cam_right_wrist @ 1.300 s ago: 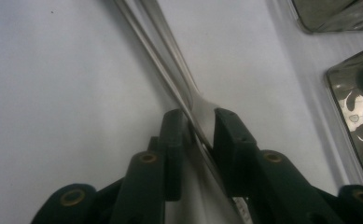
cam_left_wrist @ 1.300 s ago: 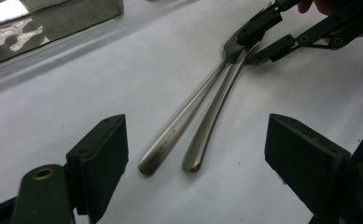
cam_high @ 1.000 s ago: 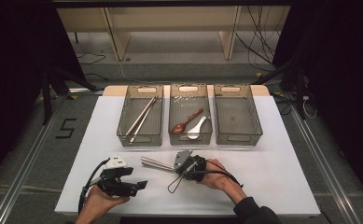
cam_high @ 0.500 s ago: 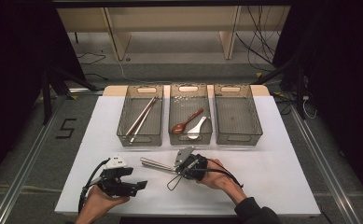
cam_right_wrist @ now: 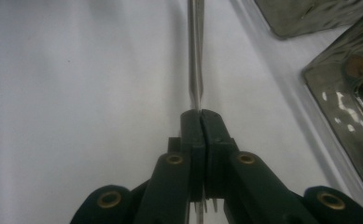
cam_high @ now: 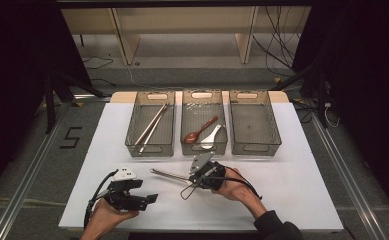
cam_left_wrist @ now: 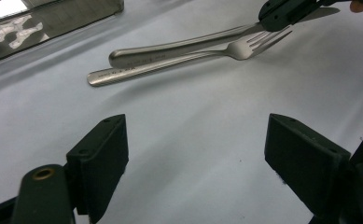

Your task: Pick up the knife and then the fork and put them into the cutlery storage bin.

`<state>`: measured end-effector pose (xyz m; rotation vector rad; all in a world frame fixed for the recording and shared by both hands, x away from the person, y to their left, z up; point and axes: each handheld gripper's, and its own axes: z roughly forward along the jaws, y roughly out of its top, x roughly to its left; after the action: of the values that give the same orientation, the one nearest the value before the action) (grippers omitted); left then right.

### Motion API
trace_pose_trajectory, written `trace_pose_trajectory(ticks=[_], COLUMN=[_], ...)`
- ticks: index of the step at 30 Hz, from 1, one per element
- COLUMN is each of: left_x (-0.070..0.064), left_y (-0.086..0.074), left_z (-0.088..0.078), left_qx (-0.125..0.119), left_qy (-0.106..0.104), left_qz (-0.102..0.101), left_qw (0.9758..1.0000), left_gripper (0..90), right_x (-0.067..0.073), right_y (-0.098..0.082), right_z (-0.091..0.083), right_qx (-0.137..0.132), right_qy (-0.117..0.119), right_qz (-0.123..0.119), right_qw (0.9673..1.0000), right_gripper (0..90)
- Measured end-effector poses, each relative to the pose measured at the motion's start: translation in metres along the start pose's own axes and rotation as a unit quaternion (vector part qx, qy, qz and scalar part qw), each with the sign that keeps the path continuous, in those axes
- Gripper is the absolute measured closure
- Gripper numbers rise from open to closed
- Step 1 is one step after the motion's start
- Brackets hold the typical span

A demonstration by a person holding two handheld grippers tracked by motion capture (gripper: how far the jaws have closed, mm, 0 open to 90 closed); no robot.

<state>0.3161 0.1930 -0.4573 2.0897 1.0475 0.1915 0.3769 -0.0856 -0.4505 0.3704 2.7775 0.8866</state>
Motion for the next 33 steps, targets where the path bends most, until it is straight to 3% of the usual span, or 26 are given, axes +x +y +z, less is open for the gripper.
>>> trace_pose_trajectory(ticks=[8, 20, 33], left_x=[0.000, 0.000, 0.000], left_y=[0.000, 0.001, 0.001], left_z=[-0.001, -0.002, -0.003], left_qx=[-0.007, -0.012, -0.027], left_qy=[0.001, -0.001, 0.000], left_qz=[-0.002, -0.002, -0.005], left_qw=[1.0000, 0.9999, 0.9996], left_gripper=[21.2, 21.1, 21.1], right_x=[-0.007, -0.028, -0.062], right_y=[-0.002, -0.006, -0.018], right_z=[-0.016, -0.051, -0.086], right_qx=[-0.010, -0.037, -0.057], right_qy=[-0.008, -0.046, -0.101], right_qz=[0.014, 0.041, 0.098], right_qw=[0.9998, 0.9974, 0.9884], right_gripper=[89.8, 89.8, 89.8])
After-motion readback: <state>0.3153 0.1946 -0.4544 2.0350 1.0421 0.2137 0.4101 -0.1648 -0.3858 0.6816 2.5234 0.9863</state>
